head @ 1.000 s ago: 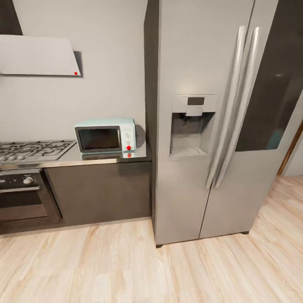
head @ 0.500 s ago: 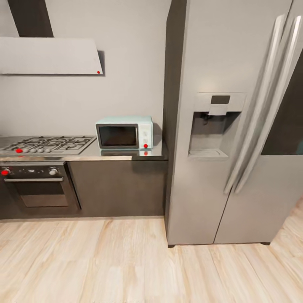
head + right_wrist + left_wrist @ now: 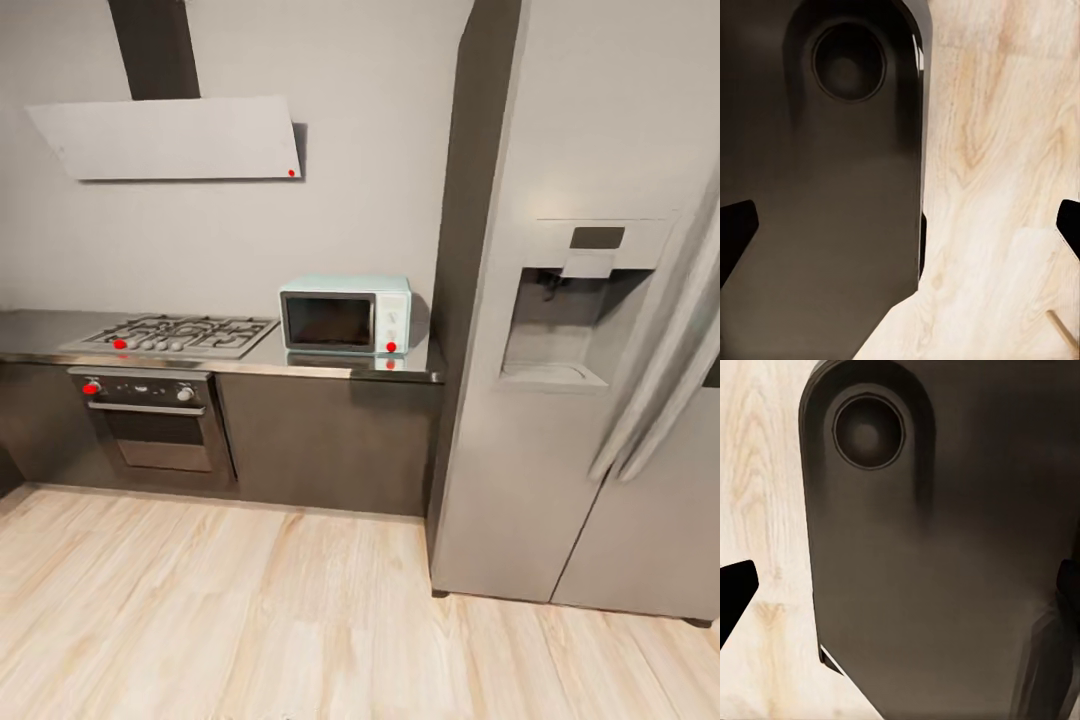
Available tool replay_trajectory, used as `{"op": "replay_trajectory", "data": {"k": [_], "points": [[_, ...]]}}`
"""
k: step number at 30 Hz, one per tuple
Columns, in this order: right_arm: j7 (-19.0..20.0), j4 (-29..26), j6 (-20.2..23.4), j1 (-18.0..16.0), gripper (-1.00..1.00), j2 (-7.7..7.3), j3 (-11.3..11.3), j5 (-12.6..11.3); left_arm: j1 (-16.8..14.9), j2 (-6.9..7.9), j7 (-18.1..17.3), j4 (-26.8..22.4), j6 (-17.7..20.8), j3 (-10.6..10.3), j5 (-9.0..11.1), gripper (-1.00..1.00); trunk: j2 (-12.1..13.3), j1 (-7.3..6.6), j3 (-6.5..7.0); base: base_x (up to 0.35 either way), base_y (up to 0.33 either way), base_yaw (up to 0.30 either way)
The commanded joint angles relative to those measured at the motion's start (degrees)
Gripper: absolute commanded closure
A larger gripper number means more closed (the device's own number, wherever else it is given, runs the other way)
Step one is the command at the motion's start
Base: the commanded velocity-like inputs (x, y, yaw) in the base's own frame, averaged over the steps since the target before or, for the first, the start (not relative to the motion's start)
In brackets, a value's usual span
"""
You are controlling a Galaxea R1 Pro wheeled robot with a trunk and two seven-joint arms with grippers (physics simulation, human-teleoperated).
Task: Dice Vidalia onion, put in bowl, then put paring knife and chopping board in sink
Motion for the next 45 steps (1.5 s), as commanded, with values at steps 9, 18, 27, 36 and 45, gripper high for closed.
{"op": "replay_trajectory", "data": {"k": [9,18,27,36,45], "points": [[0.1,0.1,0.1,0.0,-1.00,0.03,0.0,0.0,0.0,-0.01,0.0,-0.1,-0.1,0.0,0.1,-1.00,0.0,0.00,-0.04,0.000,0.000,0.290],[0.1,0.1,0.1,0.0,-1.00,0.04,0.0,0.0,0.0,0.04,0.0,-0.1,-0.1,0.1,0.1,-1.00,0.0,0.00,-0.04,0.000,0.000,0.290],[0.1,0.1,0.1,0.0,-1.00,0.04,0.0,0.0,0.0,0.97,0.0,-0.1,-0.5,0.2,0.1,-1.00,0.0,0.00,-0.04,0.000,0.000,0.290],[0.1,0.1,0.1,0.0,-1.00,0.04,0.0,0.0,0.0,1.12,0.0,-0.1,-0.5,0.1,0.1,-1.00,0.0,0.00,-0.04,0.000,0.000,0.290],[0.0,0.1,0.1,0.0,-1.00,0.04,0.0,0.0,0.0,1.19,0.0,-0.1,-0.5,0.1,0.1,-1.00,0.0,0.00,-0.04,0.000,0.000,0.290]]}}
